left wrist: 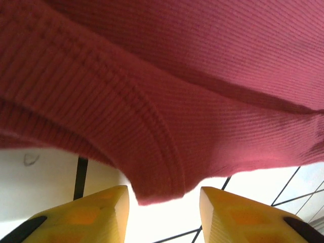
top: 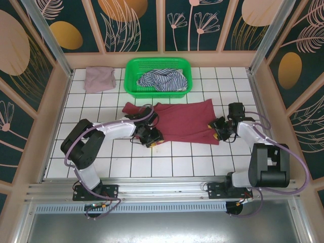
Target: Fold and stack the tank tops
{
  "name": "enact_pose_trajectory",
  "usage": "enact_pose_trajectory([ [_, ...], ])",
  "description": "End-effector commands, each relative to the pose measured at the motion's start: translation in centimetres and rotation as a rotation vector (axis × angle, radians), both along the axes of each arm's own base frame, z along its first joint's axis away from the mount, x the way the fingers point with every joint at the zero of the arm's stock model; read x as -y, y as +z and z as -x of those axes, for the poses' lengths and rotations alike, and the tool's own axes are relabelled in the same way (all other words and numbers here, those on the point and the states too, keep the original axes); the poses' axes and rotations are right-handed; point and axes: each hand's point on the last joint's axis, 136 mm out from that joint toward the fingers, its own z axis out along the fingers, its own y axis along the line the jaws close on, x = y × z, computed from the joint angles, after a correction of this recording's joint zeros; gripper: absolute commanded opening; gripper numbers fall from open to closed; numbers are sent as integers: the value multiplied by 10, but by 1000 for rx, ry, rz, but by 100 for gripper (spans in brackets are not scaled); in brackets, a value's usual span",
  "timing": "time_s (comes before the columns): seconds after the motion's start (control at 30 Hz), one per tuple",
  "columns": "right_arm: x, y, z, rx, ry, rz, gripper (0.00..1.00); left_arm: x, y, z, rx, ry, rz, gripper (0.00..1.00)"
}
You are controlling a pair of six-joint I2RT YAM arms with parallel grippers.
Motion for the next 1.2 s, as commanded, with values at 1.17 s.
enact_pose_trajectory([
  [1.17, 10, -21, -25, 47, -10, 41, 23, 0, 29, -104, 146, 51, 15, 10],
])
